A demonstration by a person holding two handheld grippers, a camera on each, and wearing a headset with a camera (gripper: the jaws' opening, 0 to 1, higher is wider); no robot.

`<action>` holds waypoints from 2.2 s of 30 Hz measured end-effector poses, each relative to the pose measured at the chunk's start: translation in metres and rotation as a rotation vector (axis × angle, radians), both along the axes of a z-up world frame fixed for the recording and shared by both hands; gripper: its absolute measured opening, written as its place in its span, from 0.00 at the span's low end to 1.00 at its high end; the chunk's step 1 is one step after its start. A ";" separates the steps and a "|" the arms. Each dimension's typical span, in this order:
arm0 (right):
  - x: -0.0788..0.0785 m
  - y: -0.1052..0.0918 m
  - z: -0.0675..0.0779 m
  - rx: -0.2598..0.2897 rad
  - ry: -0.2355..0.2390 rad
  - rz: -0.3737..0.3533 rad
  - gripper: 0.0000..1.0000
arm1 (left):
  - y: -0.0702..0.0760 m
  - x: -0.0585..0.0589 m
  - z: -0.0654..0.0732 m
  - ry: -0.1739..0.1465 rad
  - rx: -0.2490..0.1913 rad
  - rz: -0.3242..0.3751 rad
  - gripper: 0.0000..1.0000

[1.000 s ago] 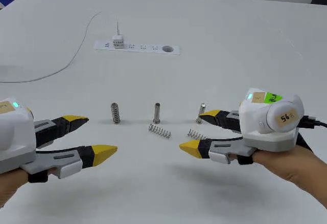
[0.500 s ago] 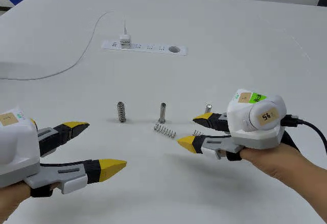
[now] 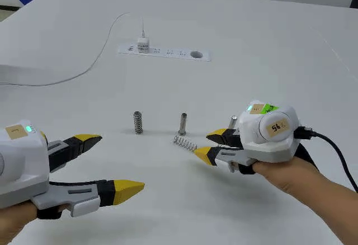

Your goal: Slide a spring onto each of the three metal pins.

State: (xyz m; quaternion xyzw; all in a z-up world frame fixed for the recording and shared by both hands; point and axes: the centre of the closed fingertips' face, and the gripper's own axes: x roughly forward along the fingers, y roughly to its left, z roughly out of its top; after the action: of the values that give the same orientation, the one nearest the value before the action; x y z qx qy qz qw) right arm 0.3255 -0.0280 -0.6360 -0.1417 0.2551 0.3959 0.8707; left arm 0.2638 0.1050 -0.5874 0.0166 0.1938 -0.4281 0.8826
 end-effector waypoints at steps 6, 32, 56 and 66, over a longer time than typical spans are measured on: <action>0.002 0.005 -0.008 -0.004 0.019 -0.003 0.24 | 0.003 0.001 0.001 0.000 0.007 0.002 0.85; 0.008 0.015 -0.020 0.005 0.040 -0.019 0.15 | 0.006 0.000 0.000 0.008 0.014 0.001 0.85; -0.009 0.011 -0.013 -0.031 0.048 0.053 0.11 | -0.004 -0.001 -0.013 0.028 0.052 -0.064 0.81; -0.030 0.007 -0.002 -0.033 0.075 0.136 0.11 | -0.028 0.001 -0.019 0.018 0.081 -0.149 0.74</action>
State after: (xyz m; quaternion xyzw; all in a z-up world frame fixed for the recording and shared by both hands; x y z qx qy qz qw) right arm 0.2952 -0.0212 -0.6380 -0.1582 0.2839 0.4547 0.8292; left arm 0.2652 0.0768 -0.6066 0.0630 0.2172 -0.4846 0.8450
